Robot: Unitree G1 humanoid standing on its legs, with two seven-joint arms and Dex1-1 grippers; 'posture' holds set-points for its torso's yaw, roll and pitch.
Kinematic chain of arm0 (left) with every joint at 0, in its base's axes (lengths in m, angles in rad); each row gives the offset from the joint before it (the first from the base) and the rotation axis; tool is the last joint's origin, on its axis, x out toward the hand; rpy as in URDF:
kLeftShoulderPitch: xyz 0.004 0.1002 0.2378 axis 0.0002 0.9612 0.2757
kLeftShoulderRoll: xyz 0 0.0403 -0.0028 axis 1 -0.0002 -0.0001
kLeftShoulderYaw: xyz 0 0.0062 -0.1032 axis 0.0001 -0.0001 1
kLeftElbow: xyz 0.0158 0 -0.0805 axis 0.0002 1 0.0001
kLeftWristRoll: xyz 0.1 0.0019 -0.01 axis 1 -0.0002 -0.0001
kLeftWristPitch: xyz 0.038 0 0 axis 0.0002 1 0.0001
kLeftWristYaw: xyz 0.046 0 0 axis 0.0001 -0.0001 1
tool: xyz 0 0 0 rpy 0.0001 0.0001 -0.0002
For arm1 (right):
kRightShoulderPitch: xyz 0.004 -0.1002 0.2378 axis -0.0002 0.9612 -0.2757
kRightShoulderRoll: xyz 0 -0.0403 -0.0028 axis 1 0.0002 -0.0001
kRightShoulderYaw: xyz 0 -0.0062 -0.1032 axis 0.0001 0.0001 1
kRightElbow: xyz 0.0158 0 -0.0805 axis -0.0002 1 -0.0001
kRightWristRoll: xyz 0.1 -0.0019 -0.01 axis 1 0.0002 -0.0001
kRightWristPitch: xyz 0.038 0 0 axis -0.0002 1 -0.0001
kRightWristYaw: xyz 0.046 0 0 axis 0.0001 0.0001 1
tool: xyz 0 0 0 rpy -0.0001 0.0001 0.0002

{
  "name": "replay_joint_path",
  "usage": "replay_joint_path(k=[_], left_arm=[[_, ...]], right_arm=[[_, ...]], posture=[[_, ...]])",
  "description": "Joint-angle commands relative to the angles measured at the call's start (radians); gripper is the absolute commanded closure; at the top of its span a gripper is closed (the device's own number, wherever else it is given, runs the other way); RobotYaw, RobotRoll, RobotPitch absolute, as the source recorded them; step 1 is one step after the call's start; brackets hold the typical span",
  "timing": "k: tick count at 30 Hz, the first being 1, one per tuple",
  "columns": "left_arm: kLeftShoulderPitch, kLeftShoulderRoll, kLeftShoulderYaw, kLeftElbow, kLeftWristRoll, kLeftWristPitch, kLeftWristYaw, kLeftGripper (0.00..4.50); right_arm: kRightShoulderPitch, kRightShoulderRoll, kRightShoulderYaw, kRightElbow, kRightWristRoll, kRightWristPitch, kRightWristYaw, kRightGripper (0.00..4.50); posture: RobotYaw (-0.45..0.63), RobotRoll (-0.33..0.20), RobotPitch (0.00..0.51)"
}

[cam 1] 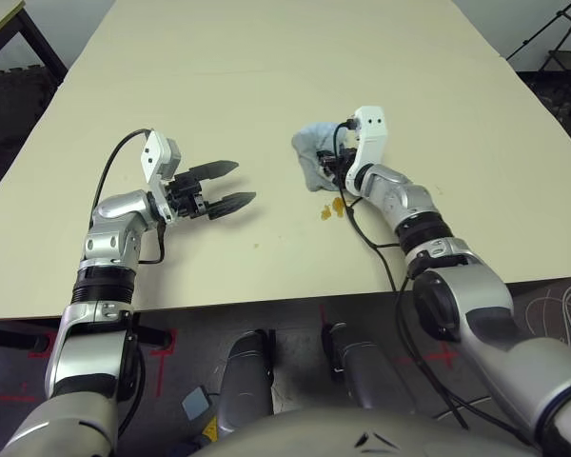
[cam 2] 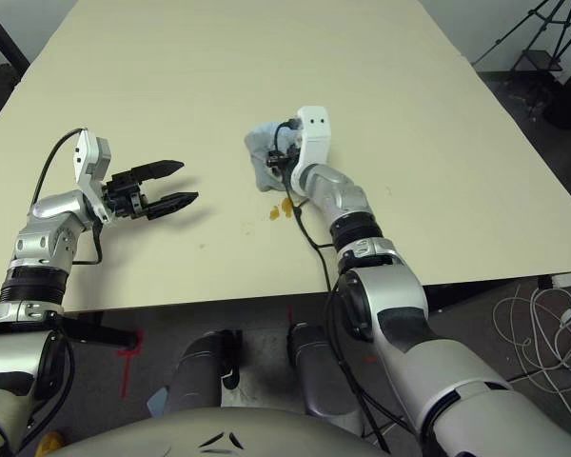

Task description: Wipe the water off the table with a rag.

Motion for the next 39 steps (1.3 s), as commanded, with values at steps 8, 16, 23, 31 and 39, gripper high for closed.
replay_joint_path(k=[8, 16, 23, 31, 39], left_arm=[[0.021, 0.002, -0.003, -0.031, -0.002, 0.014, 0.001, 0.0], [0.014, -0.003, -0.004, -0.025, 0.001, 0.013, 0.001, 0.0], [-0.001, -0.008, -0.008, -0.008, 0.005, 0.007, -0.001, 0.0], [-0.011, -0.016, -0.012, 0.001, 0.009, 0.003, -0.004, 0.0], [-0.026, -0.023, -0.018, 0.034, 0.016, -0.012, -0.009, 0.0]], right_arm=[[-0.054, -0.047, -0.023, 0.121, -0.005, -0.042, -0.044, 4.39], [-0.108, -0.206, -0.093, 0.209, 0.014, -0.102, -0.085, 4.39], [-0.112, -0.305, -0.133, 0.238, 0.015, -0.129, -0.1, 4.39], [-0.061, -0.393, -0.142, 0.173, 0.037, -0.021, 0.018, 4.39], [0.168, -0.428, -0.114, -0.255, 0.116, 0.351, 0.144, 4.39]], posture=[[-0.11, 0.0, 0.154], [-0.11, 0.0, 0.152], [-0.12, 0.0, 0.148], [-0.14, 0.0, 0.145], [-0.16, 0.0, 0.152]])
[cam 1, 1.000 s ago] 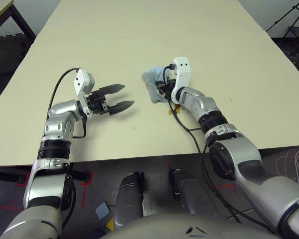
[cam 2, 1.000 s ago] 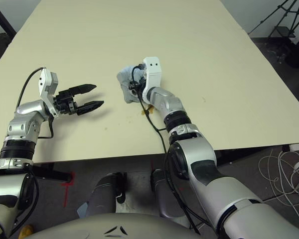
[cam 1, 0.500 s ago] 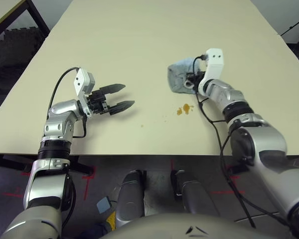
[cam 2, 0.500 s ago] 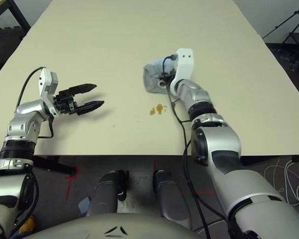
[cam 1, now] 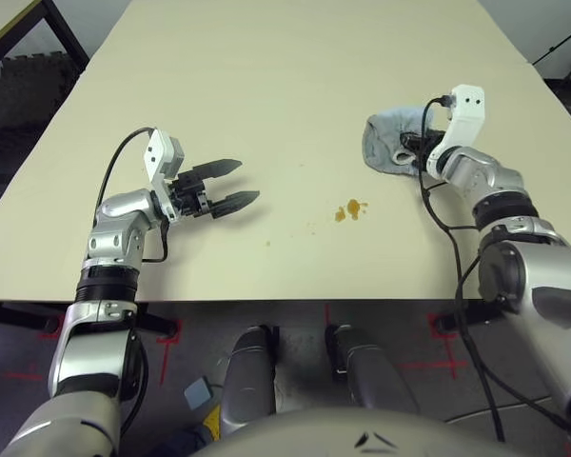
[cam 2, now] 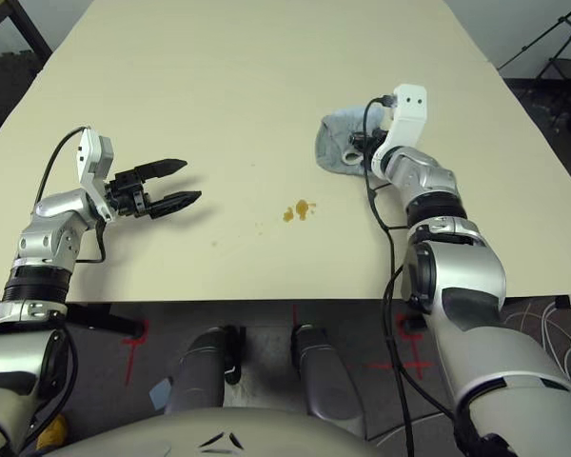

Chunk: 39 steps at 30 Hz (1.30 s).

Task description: Wipe the water off the table with a rag.

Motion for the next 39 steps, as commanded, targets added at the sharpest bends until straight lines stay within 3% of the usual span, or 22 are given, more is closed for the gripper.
replay_joint_path(k=[1, 16, 26, 39], left_arm=[[-0.016, -0.008, -0.016, 0.025, 0.016, -0.015, -0.009, 0.0], [-0.046, -0.027, -0.03, 0.067, 0.023, -0.033, -0.018, 0.0], [-0.054, -0.012, -0.031, 0.086, 0.024, -0.036, -0.036, 0.0], [-0.006, 0.036, -0.03, 0.005, -0.017, 0.064, -0.121, 0.0]], right_arm=[[0.102, -0.004, 0.022, -0.204, 0.047, 0.17, 0.018, 4.39], [0.413, 0.134, 0.142, -0.743, 0.137, 0.458, -0.054, 4.39], [0.425, 0.262, 0.263, -0.81, 0.122, 0.458, -0.087, 4.39], [0.432, 0.304, 0.361, -0.832, 0.129, 0.468, -0.077, 4.39]], posture=[[-0.16, 0.0, 0.152], [-0.19, 0.0, 0.158], [-0.19, 0.0, 0.16], [-0.17, 0.0, 0.161]])
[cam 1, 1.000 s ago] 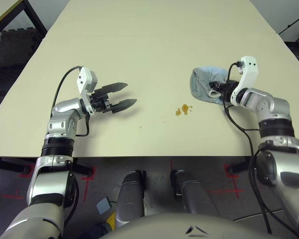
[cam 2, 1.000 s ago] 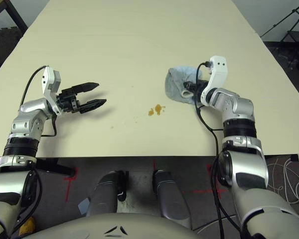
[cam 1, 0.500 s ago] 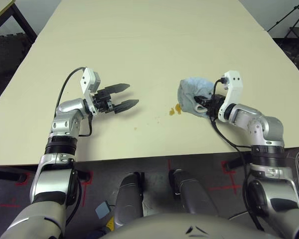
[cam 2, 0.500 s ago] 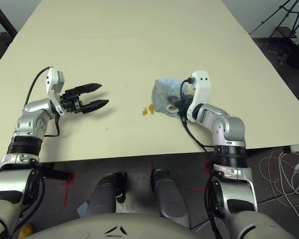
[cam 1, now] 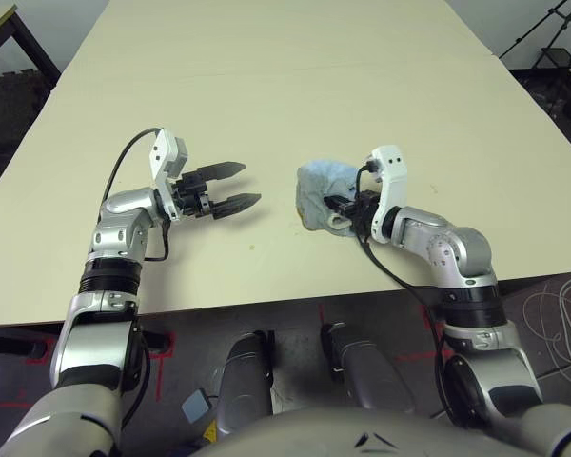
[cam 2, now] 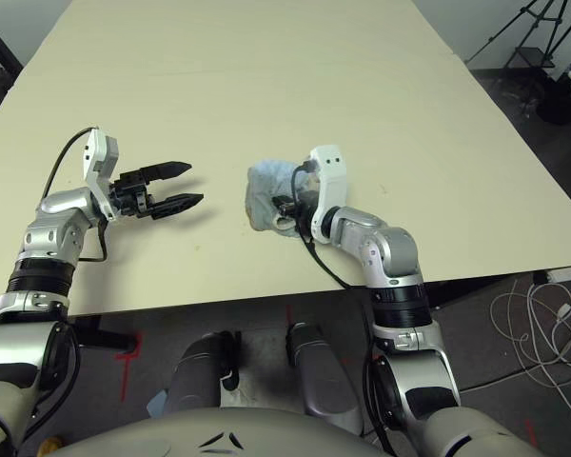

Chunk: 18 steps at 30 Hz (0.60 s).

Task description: Wipe the water off the table with a rag.

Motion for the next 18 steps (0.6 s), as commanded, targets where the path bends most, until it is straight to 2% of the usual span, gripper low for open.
replay_joint_path(k=[1, 6, 18], left_arm=[[0.028, 0.02, -0.008, -0.045, -0.011, 0.033, -0.032, 0.0], [0.048, 0.031, -0.008, -0.075, -0.016, 0.062, -0.05, 0.0], [0.037, 0.031, -0.004, -0.067, -0.016, 0.066, -0.058, 0.0]], right_arm=[[0.016, 0.018, 0.051, 0.044, 0.007, 0.033, 0.01, 4.39], [-0.015, 0.028, 0.036, 0.067, 0.009, 0.025, 0.007, 4.39], [-0.02, 0.057, 0.104, 0.066, 0.016, 0.041, 0.04, 4.39]], posture=[[-0.17, 0.0, 0.161], [-0.17, 0.0, 0.161], [-0.17, 0.0, 0.149]])
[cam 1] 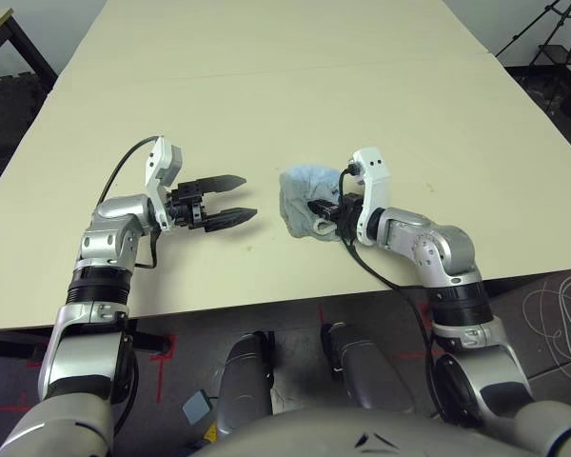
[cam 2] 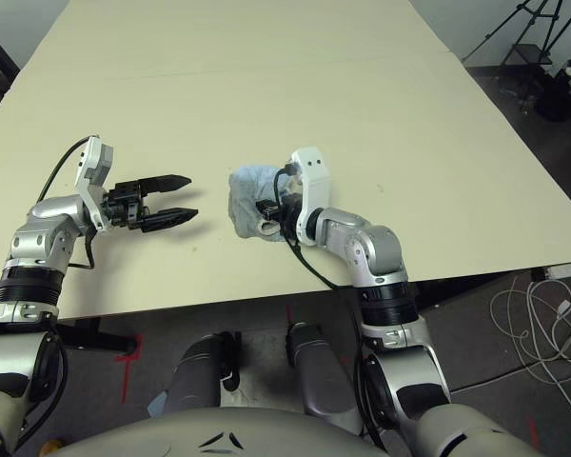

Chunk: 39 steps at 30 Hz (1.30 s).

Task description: Wipe the water off the table with a rag.

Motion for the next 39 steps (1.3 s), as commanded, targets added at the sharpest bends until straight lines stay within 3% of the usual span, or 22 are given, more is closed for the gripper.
replay_joint_path(k=[1, 7, 12, 18, 39], left_arm=[[-0.001, 0.006, -0.003, -0.008, -0.004, 0.001, -0.011, 0.0], [-0.001, 0.003, -0.003, -0.006, -0.001, -0.006, -0.008, 0.0], [0.001, -0.001, -0.002, -0.006, -0.001, -0.011, -0.005, 0.0], [0.001, -0.003, -0.004, -0.002, 0.001, -0.017, -0.006, 0.0], [-0.023, -0.003, -0.012, 0.035, 0.011, -0.036, -0.014, 0.0]], right_arm=[[0.007, 0.013, 0.063, 0.033, 0.016, 0.031, 0.038, 4.39], [0.009, -0.002, 0.093, 0.024, 0.007, 0.026, 0.062, 4.39], [-0.006, -0.04, 0.048, 0.057, -0.008, -0.008, 0.055, 4.39], [-0.072, -0.165, -0.07, 0.155, -0.006, -0.058, 0.066, 4.39], [-0.159, -0.496, -0.243, 0.433, -0.024, -0.214, 0.116, 4.4]], posture=[[-0.17, 0.0, 0.149], [-0.17, 0.0, 0.145], [-0.16, 0.0, 0.142], [-0.17, 0.0, 0.139], [-0.18, 0.0, 0.147]])
